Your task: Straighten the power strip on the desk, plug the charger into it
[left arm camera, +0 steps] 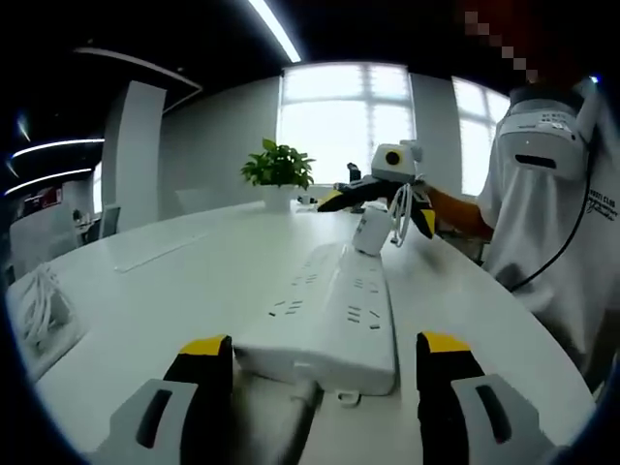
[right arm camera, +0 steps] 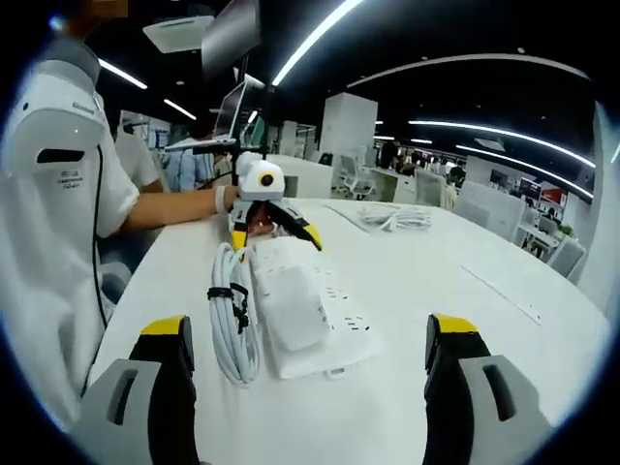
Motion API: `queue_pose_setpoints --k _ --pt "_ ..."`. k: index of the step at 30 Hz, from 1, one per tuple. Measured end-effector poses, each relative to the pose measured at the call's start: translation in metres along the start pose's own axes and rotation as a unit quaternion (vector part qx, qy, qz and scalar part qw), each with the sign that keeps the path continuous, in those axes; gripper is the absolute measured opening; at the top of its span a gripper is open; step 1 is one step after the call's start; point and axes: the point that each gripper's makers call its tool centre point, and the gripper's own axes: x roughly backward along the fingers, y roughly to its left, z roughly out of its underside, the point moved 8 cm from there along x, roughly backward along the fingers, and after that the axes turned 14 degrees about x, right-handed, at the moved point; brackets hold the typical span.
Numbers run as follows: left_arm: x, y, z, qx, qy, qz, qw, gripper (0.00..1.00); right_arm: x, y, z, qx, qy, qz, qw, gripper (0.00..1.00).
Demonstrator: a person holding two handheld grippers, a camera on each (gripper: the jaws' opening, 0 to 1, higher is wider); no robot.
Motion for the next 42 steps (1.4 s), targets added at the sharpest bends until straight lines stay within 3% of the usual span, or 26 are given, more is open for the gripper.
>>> queue_pose_setpoints --k 6,13,16,18,20,23,28,34,37,39,42 --pt "0.008 -0.006 0.0 0.011 -0.009 -0.016 0.9998 0.96 0.003 0.004 0.0 -0.03 0.01 -0.002 0.9995 0.97" --pt "0.019 -0.02 0.003 0.029 -0.021 -0.067 0.9971 0.96 0.005 0.004 0.008 -0.064 0.031 0.014 0.9974 0.97" --pt "0.026 -0.029 0.011 0.038 -0.008 -0.124 0.9916 0.96 0.011 0.004 0.009 -0.069 0.026 0.031 0.9968 0.97" --pt "0.03 -0.035 0.012 0.049 -0.02 -0.145 0.988 0.96 0.013 0.004 0.01 -0.075 0.021 0.038 0.9963 0.97" --pt "0.036 -0.044 0.011 0.057 -0.044 -0.165 0.9836 0.96 0.016 0.004 0.009 -0.079 0.019 0.042 0.9958 0.97" --pt "0.047 -0.057 0.007 0.06 -0.054 -0.205 0.9755 0.96 0.017 0.004 0.006 -0.079 0.016 0.044 0.9958 0.97" --pt "0.06 -0.076 0.0 0.073 -0.044 -0.256 0.9628 0.96 0.015 0.003 0.009 -0.099 0.017 0.039 0.9942 0.97" --pt "0.07 -0.098 -0.01 0.081 -0.076 -0.283 0.9527 0.96 0.026 0.004 0.003 -0.108 0.007 0.055 0.9926 0.97" --pt "0.069 -0.108 -0.009 0.089 -0.069 -0.291 0.95 0.96 0.033 0.007 0.001 -0.112 0.01 0.061 0.9917 0.97" --pt "0.07 -0.112 -0.006 0.112 -0.058 -0.306 0.9436 0.96 0.038 0.011 -0.001 -0.113 0.013 0.067 0.9913 0.97" --pt "0.073 -0.118 -0.004 0.121 -0.061 -0.308 0.9418 0.96 0.047 0.015 -0.003 -0.107 0.008 0.08 0.991 0.97"
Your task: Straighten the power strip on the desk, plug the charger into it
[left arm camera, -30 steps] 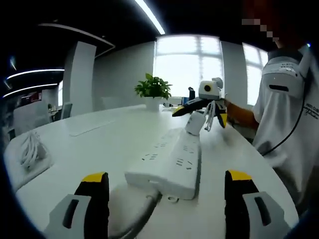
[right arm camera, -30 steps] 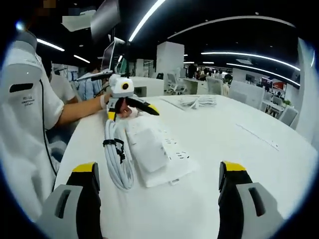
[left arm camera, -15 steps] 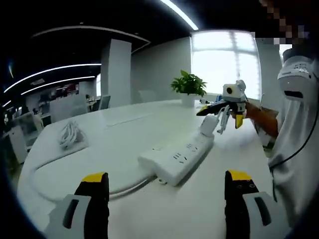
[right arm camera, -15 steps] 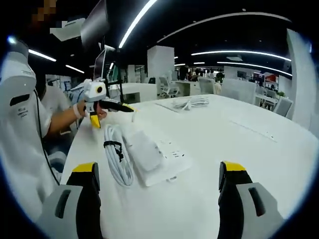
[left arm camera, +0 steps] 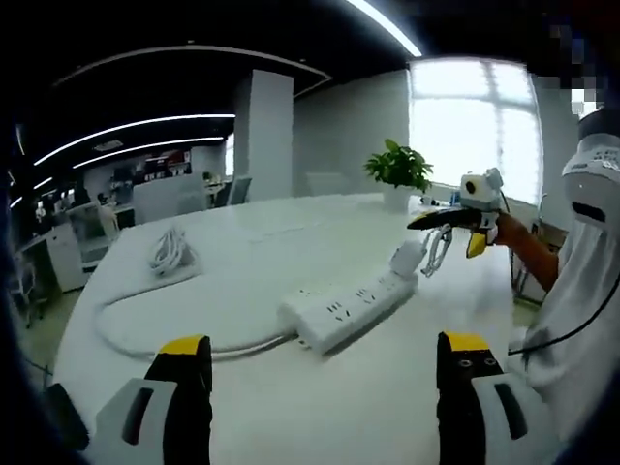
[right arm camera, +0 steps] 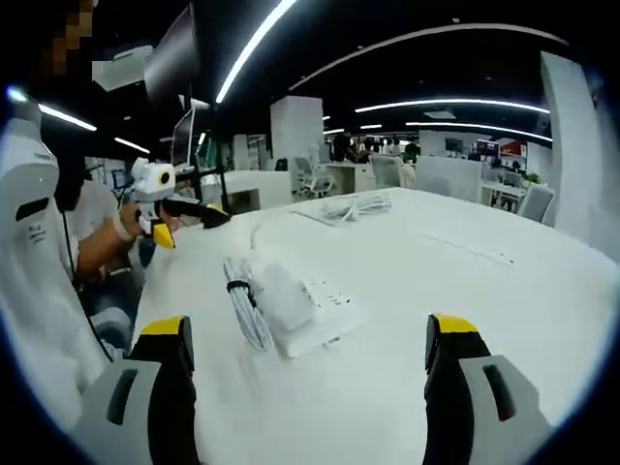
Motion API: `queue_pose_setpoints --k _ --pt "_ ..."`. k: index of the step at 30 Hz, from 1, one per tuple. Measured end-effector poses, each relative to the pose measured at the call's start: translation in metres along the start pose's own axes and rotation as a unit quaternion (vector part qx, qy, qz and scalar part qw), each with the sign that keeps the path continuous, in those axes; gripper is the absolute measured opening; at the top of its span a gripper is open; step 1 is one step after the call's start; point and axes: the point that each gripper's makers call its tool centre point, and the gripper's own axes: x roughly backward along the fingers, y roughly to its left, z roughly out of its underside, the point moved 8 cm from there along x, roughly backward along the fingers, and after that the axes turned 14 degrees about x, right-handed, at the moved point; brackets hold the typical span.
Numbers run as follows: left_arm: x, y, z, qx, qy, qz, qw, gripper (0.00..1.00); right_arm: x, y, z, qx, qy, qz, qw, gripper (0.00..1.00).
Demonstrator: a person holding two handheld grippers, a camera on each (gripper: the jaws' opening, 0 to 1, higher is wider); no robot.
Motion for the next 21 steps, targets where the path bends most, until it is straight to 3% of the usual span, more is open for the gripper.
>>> queue_pose_setpoints --k 3,7,16,21 --pt "0.007 0.0 0.001 0.019 -0.008 -0.021 0.9996 0.96 0.008 0.001 0.002 -0.005 0.004 0.015 0.9999 0.97" --pt "0.019 -0.008 0.001 0.046 -0.026 -0.025 0.9983 0.96 0.021 0.005 0.002 -0.008 0.001 0.034 0.9994 0.97" --pt "0.044 -0.029 0.007 0.036 -0.034 -0.081 0.9955 0.96 0.049 0.017 0.01 -0.036 0.0 0.08 0.9961 0.97" --pt "0.058 -0.039 0.013 0.047 -0.037 -0.093 0.9938 0.96 0.061 0.026 0.014 -0.035 0.01 0.1 0.9944 0.97"
